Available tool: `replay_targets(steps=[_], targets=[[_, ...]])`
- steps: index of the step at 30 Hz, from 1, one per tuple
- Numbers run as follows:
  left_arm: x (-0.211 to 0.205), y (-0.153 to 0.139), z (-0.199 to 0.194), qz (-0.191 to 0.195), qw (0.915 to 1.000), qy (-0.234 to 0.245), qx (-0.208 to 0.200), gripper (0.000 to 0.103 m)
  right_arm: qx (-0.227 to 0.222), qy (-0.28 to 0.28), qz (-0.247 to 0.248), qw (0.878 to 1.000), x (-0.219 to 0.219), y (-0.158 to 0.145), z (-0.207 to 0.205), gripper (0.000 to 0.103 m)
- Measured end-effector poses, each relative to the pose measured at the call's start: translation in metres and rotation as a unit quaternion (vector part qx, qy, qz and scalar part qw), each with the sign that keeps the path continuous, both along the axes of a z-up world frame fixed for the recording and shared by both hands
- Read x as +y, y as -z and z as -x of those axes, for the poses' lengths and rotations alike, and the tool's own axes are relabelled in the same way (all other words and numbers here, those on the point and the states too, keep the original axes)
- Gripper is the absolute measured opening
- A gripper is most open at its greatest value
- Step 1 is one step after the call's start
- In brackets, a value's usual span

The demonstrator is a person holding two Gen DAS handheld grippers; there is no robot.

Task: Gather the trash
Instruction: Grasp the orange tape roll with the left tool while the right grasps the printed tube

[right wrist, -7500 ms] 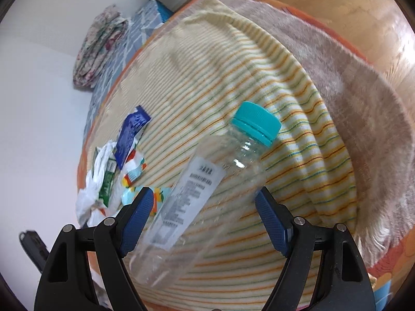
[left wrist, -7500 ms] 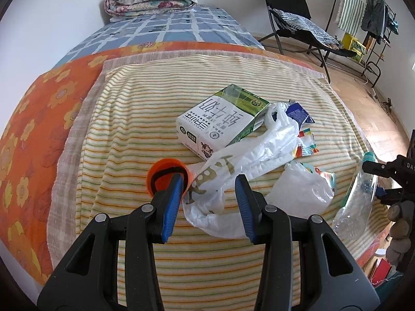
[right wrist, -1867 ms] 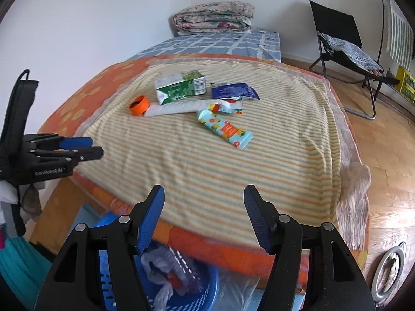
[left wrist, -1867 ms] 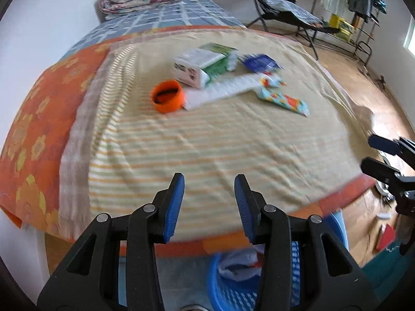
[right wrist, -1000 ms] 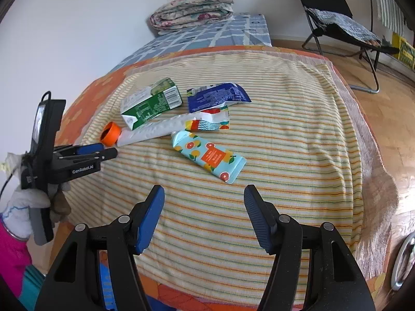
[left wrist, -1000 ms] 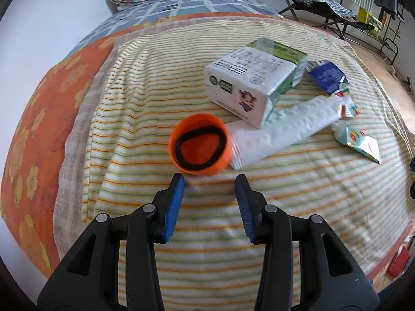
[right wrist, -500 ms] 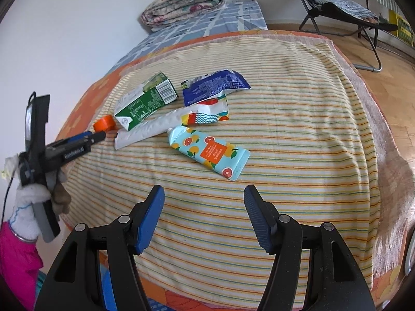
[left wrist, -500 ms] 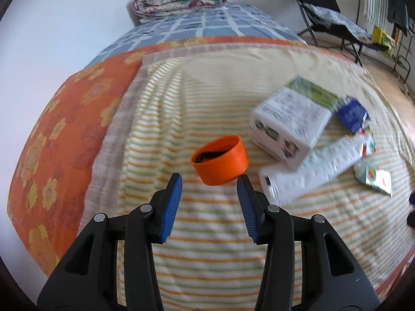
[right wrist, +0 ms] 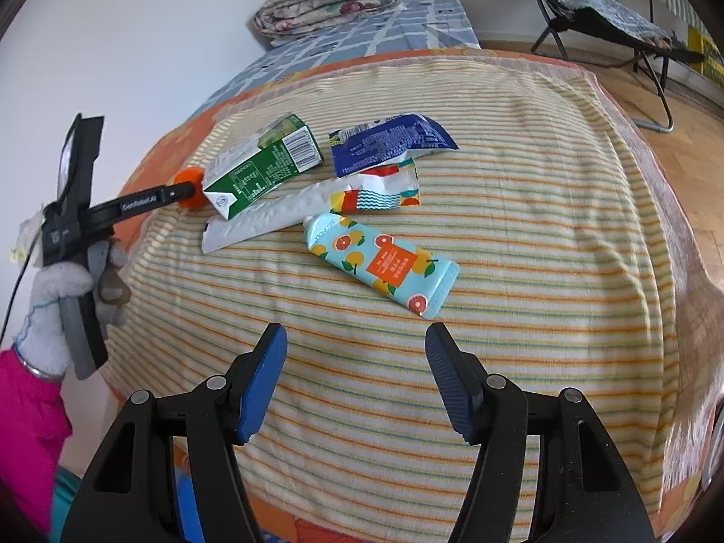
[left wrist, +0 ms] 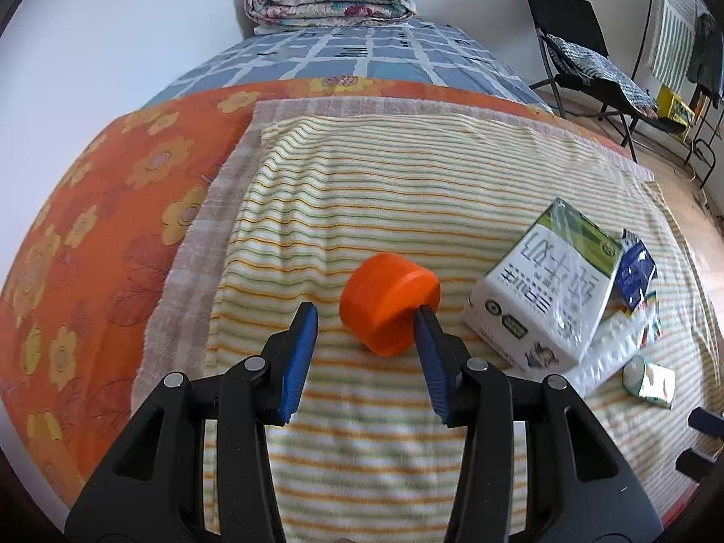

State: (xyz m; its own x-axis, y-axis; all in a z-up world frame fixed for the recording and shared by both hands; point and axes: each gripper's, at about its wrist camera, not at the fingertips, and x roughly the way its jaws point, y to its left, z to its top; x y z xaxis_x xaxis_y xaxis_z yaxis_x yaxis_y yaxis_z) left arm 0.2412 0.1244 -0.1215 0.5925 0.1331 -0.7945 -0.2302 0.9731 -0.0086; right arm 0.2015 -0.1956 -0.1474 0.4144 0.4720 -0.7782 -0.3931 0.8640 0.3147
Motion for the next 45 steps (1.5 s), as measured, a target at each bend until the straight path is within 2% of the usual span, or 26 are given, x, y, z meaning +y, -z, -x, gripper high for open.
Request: replay_targets(steps=[3,6,9,14,18,24,31,35,38,41,43,45], targets=[[0.002,0.003,-0.007,0.012,0.9999,0.001,0.000,0.046,-0.015,-0.002,0.014,1.000,0.003,-0.001,-0.004,0.063],[0.004,0.004,-0.014,0.014,0.9999,-0.003,-0.004,0.055,-0.029,-0.002,0.025,0.999,0.006,-0.003,-0.009,0.063],[0.004,0.005,-0.021,0.013,0.9999,-0.004,-0.006,0.055,-0.041,-0.006,0.032,0.999,0.008,-0.006,-0.014,0.063],[0.006,0.009,-0.029,0.012,0.9999,-0.003,-0.008,0.063,-0.055,-0.039,0.053,0.996,0.020,-0.009,-0.021,0.063],[0.008,0.013,-0.032,0.006,1.0000,-0.001,-0.004,0.072,-0.050,-0.056,0.065,0.995,0.026,-0.005,-0.028,0.063],[0.011,0.011,-0.026,-0.018,0.9998,0.003,-0.009,0.080,-0.025,-0.042,0.052,0.997,0.020,0.003,-0.038,0.063],[0.023,0.002,-0.018,-0.016,0.9996,0.003,-0.021,0.080,-0.016,-0.035,0.045,0.998,0.017,0.006,-0.041,0.063],[0.014,0.010,-0.023,-0.018,0.9996,0.024,0.001,0.080,-0.021,-0.043,0.055,0.997,0.023,0.007,-0.041,0.063],[0.010,0.017,-0.026,-0.030,0.9993,0.015,0.014,0.079,-0.027,-0.049,0.068,0.996,0.026,0.009,-0.041,0.063],[0.010,0.017,-0.027,-0.026,0.9995,0.013,0.014,0.065,-0.024,-0.056,0.068,0.996,0.027,0.011,-0.043,0.063],[0.010,0.016,-0.027,-0.021,0.9996,0.013,0.012,0.048,-0.021,-0.060,0.065,0.996,0.028,0.012,-0.045,0.063],[0.011,0.014,-0.025,-0.011,0.9999,0.009,0.008,0.048,-0.024,-0.063,0.068,0.995,0.029,0.013,-0.046,0.063]])
